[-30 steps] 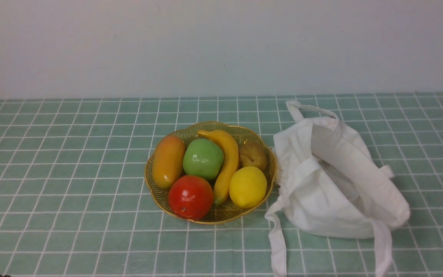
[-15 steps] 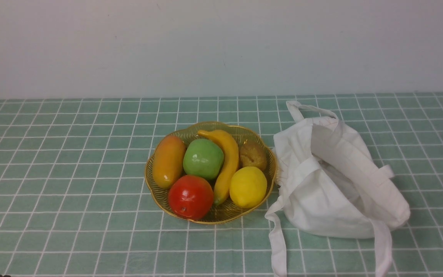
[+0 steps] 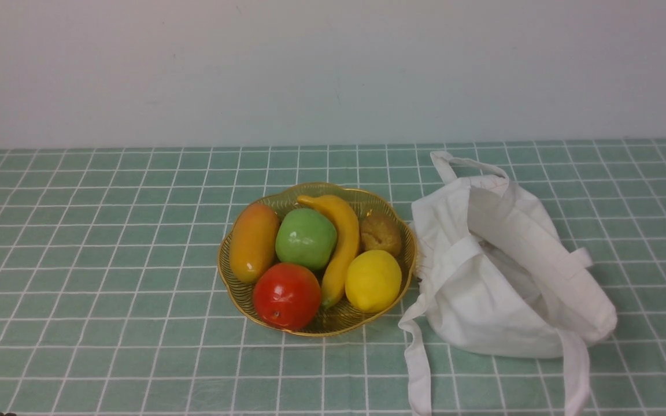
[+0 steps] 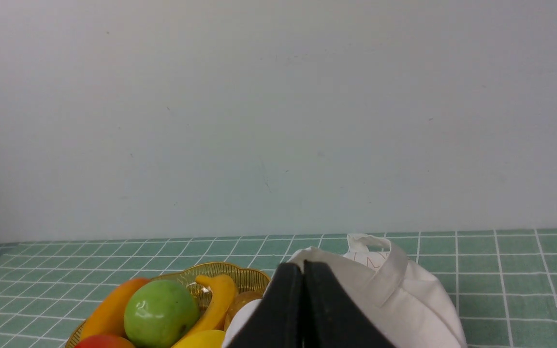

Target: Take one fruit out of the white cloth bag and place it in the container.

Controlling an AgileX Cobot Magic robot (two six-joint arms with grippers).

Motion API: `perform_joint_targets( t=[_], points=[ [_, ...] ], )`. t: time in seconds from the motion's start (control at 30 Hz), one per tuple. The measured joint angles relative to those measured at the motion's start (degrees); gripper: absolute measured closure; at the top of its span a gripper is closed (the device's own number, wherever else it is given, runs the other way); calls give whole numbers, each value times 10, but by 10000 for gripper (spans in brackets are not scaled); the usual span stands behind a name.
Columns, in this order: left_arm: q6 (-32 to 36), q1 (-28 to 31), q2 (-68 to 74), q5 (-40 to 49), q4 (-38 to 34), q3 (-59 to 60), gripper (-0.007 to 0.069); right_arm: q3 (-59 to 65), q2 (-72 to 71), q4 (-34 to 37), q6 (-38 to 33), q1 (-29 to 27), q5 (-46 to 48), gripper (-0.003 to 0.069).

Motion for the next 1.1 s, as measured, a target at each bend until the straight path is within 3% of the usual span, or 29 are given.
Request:
perform_joint_targets(
  t=[0.37,0.57,0.73,0.93,1.1],
  points=[
    [0,0,0,0,0,0,632,37,-58,0,-25,-5,1,671],
    [0,0,0,0,0,0,632,100,-173,2,-60,-119,121,671],
    [0,0,0,0,0,0,632,109,-215,2,-62,-168,231,671],
    [0,0,0,0,0,0,632,107,-218,2,-67,-164,242,671],
    [0,0,0,0,0,0,632,106,-218,2,-67,-108,246,671]
  ],
)
